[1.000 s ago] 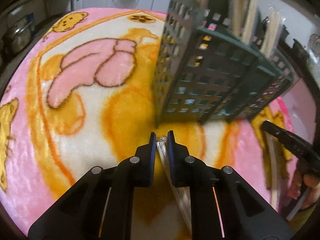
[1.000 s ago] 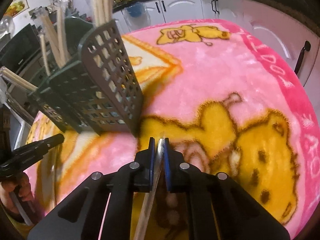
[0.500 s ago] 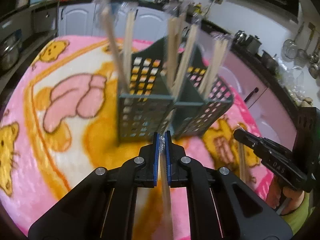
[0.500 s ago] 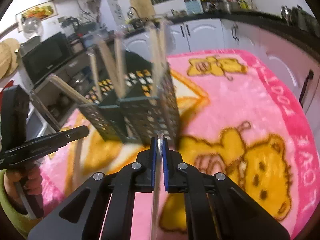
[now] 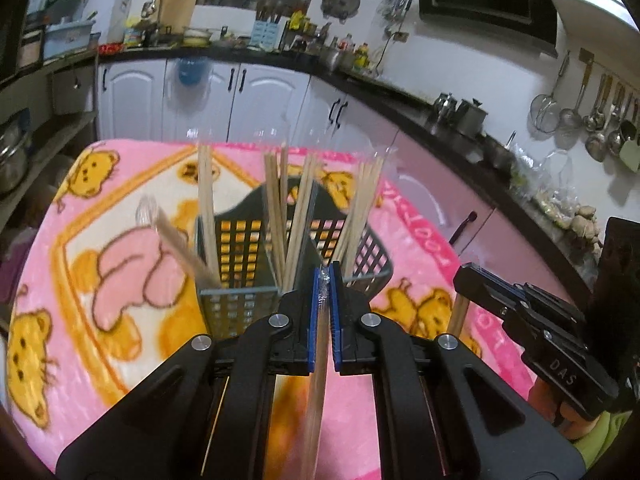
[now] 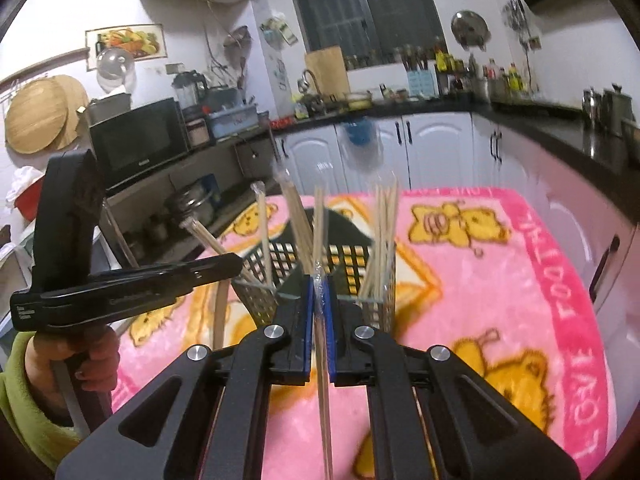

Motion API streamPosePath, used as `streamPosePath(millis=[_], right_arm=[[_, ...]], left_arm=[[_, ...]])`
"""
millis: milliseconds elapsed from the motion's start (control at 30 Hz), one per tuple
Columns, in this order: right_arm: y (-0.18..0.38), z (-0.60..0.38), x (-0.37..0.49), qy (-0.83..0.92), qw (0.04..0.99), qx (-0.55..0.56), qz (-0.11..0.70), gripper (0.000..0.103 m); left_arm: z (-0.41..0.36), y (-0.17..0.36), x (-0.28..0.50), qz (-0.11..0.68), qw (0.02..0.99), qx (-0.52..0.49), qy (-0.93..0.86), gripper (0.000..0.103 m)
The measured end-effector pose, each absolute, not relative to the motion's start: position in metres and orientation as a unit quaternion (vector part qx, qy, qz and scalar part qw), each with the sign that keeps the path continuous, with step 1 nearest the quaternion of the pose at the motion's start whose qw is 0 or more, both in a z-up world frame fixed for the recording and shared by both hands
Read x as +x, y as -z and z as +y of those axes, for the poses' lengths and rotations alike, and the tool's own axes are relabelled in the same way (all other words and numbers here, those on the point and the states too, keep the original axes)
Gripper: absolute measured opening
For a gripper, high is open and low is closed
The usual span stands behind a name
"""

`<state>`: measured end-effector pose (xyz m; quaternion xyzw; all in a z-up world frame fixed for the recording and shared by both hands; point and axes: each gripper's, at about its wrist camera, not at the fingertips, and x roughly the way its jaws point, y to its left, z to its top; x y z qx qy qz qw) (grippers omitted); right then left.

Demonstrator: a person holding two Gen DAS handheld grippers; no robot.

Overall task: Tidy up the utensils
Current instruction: 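Lift both held chopstick pairs and carry them above the green caddy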

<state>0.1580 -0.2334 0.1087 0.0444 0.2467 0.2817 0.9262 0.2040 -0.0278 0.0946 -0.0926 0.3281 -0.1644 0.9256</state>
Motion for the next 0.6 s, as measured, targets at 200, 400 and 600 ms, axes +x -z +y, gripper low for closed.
streamPosePath(millis=[200, 400, 600], right_arm=[[-0.132, -0.229, 0.150, -0.288, 0.933, 0.037, 0.211, 0.005], [-0.153, -0.226, 0.147, -0.292, 0.938, 0.034, 0.182, 0.005], [-0.172, -0.221, 0.147, -0.296, 0.942, 0.031, 0.155, 0.005]], left_arm=[[-0.029, -0.122, 0.203, 0.299, 0.933, -0.092, 0.177, 0.003], [-0.033, -0.151, 0.202, 0.266, 0.941, -0.090, 0.187, 0.003], [-0.037, -0.175, 0.205, 0.236, 0.950, -0.083, 0.186, 0.003]])
